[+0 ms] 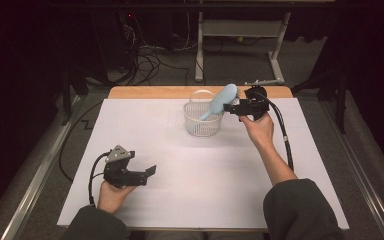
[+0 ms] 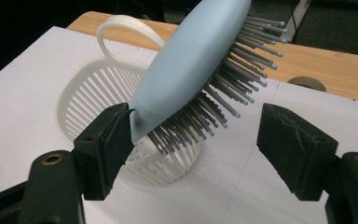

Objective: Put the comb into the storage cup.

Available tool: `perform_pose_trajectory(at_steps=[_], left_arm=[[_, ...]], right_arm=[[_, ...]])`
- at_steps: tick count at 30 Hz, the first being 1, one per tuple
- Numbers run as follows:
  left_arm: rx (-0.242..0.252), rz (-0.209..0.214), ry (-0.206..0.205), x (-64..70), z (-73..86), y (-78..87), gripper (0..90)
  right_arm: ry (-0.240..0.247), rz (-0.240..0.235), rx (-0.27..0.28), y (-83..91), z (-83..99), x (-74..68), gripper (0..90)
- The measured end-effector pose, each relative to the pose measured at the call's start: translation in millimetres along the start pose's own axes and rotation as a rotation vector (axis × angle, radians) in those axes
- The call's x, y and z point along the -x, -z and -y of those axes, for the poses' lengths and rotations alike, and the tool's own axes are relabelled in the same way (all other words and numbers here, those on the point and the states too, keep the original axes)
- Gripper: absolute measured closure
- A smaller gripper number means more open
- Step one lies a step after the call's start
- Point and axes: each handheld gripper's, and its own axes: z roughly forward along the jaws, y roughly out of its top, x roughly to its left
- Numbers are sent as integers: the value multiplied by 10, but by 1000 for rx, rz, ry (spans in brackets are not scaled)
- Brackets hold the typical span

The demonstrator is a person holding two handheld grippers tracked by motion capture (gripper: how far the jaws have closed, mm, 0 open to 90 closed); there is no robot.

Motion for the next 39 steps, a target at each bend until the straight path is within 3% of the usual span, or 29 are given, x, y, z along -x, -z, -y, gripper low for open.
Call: perform_pose_trajectory(at_steps=[12,39], left_arm=[[4,-10,0,-3,2,8,16],[10,-11,4,-10,1,8,16]], right_arm=[[31,11,6,85,89,19,271],[82,-28,33,239,213,-34,273]])
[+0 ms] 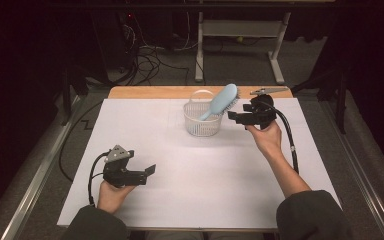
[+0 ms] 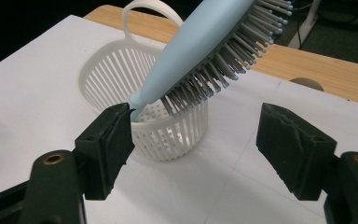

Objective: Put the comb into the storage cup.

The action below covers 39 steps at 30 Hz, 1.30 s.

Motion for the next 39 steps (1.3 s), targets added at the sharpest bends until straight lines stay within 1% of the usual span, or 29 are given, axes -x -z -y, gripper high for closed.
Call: perform_pose_trajectory(at_steps=[10,14,26,39], left_arm=[[2,-1,1,0,0,4,16],[0,-3,-3,4,0,2,16],[5,-2,-1,4,-2,9,16],[10,1,0,6,-3,15,16]], right_arm=[[6,-2,11,53,67,12,277],[-1,-3,17,74,87,17,279],[0,-4,30,121,136,17,284],[-7,1,35,199,212,70,284]])
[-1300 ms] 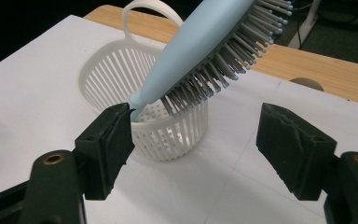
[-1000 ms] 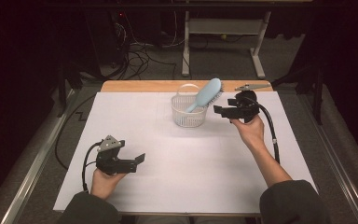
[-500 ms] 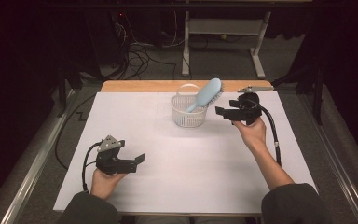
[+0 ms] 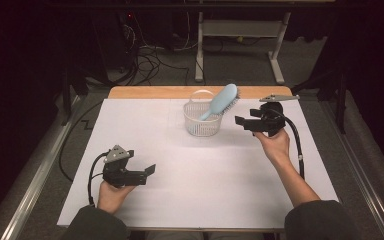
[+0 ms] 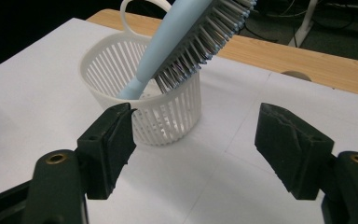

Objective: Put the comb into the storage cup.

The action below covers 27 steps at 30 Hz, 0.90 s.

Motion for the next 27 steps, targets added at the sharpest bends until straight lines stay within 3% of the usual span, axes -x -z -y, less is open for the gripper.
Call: perform_pose_trajectory(at_steps=[9,27], left_arm=[[-2,-4,1,-1,0,-2,16],[-4,-8,2,1,0,-3,16]], right_arm=[[-10,1,3,60,57,46,284],[20,-7,31,232,125,26,282]])
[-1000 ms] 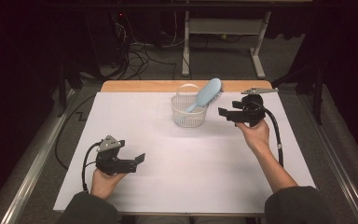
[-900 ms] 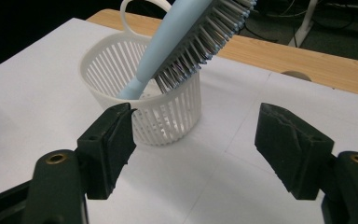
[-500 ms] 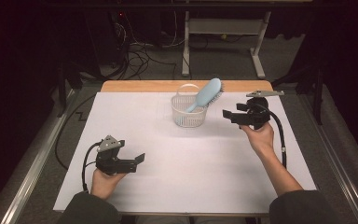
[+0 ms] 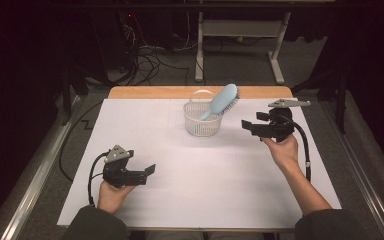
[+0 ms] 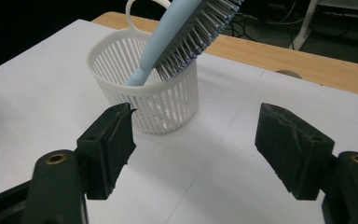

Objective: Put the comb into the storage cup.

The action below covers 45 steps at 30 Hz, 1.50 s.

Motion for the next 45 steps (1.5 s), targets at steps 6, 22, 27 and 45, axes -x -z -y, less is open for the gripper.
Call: perform_pose_trajectory(at_steps=[6,22,27,45], left_arm=[[1,-1,0,1,1,3,16],[1,1,3,-1,2,-1,16],[3,3,6,-4,2,-1,16],[3,2,9,-2,3,-3,16]], right_arm=[[1,-5,10,53,26,-1,282],[-3,-22,42,234,139,9,278],[-4,-23,40,270,169,19,277],[-9,-34,45,368,276,38,274]])
